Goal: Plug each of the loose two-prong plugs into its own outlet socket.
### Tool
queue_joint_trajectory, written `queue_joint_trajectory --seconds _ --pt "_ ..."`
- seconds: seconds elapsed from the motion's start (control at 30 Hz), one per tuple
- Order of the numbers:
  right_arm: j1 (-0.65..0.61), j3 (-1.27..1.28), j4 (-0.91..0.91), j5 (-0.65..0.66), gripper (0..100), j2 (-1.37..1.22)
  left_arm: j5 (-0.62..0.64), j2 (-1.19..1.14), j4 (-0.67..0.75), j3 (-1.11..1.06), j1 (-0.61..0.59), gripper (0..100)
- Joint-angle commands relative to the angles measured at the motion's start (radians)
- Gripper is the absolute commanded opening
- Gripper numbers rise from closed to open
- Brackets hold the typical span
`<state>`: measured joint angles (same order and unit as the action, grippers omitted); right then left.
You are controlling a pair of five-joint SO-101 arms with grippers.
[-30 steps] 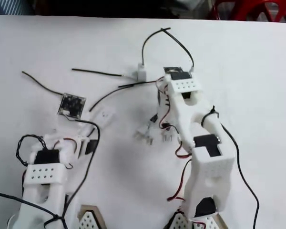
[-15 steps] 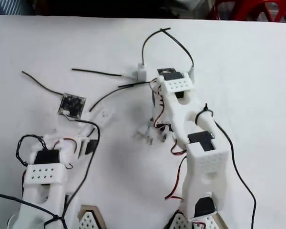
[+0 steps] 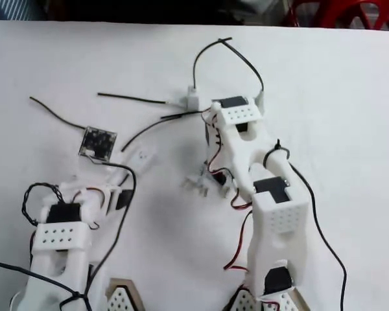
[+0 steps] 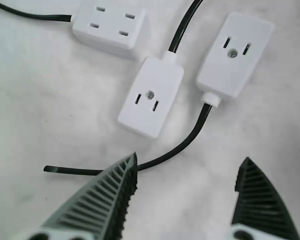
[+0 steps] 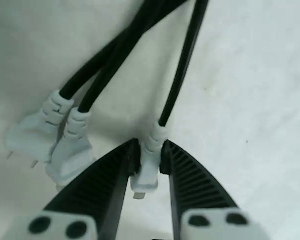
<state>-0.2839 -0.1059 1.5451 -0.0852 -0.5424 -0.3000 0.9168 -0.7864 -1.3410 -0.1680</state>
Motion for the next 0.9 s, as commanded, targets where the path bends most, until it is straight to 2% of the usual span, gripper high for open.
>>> queue_joint_trajectory --seconds 0.0,0.1,0.17,0.3,0.47,0.87 --pt "0.004 -0.035 0.015 0.0 5.9 0.004 -0.008 0.027 0.021 0.002 -0.01 31" --pt "0.005 -0.035 0.018 0.0 5.3 0.005 -0.008 0.027 0.021 0.002 -0.01 31" --pt "0.005 -0.035 0.019 0.0 1.5 0.013 -0.008 0.027 0.021 0.002 -0.01 31" --pt "0.002 -0.035 0.061 0.014 1.8 0.07 -0.008 0.027 0.023 0.002 -0.008 31" --pt "0.005 -0.029 0.15 0.083 1.8 0.219 -0.008 0.027 0.023 0.002 -0.008 31" --pt "0.028 0.097 0.16 0.078 1.8 0.622 -0.008 0.027 0.023 0.002 -0.008 31"
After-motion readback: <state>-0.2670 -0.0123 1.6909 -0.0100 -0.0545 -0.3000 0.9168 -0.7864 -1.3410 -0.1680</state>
